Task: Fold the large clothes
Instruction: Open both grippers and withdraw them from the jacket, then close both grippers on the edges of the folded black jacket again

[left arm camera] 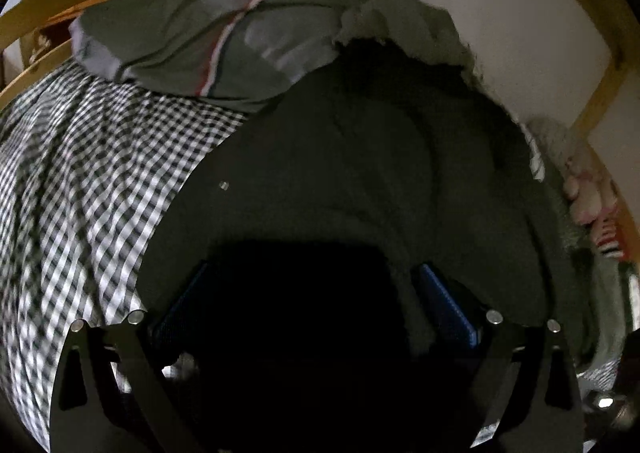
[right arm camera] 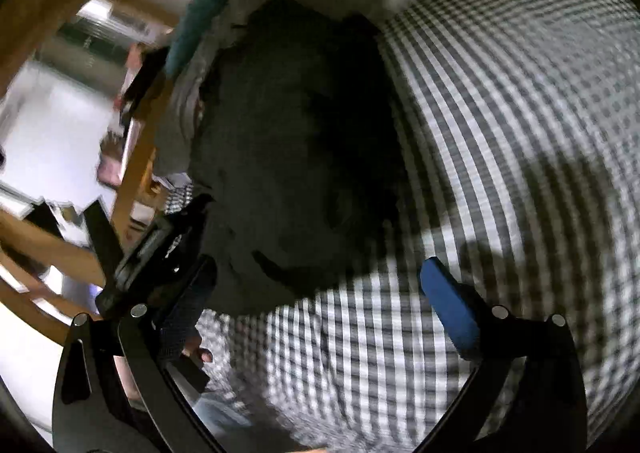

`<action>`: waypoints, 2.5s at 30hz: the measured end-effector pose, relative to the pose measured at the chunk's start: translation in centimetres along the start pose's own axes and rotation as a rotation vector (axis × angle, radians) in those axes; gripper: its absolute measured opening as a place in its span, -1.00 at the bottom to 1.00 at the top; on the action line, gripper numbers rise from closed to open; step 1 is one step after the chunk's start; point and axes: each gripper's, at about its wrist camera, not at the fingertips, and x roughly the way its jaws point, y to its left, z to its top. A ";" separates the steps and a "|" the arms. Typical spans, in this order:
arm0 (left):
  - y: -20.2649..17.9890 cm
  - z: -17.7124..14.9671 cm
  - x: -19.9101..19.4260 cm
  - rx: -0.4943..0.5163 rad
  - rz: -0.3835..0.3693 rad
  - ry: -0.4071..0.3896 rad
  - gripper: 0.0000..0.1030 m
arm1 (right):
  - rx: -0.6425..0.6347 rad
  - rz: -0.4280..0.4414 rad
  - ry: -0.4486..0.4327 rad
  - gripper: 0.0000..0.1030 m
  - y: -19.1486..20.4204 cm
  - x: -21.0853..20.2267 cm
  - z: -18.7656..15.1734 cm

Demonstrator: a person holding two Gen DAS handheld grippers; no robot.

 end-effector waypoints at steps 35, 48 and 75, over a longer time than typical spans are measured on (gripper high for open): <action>7.0 -15.3 -3.3 -1.029 -0.629 -0.082 0.91 | 0.449 0.261 0.008 0.53 1.4 12.3 3.5; 4.0 -13.9 -0.1 -1.031 -0.684 -0.084 0.91 | 0.507 0.330 0.050 0.75 -0.7 12.4 4.6; 2.5 -14.1 1.4 -1.033 -0.700 0.055 0.14 | 0.534 0.372 0.082 0.77 1.1 12.0 4.1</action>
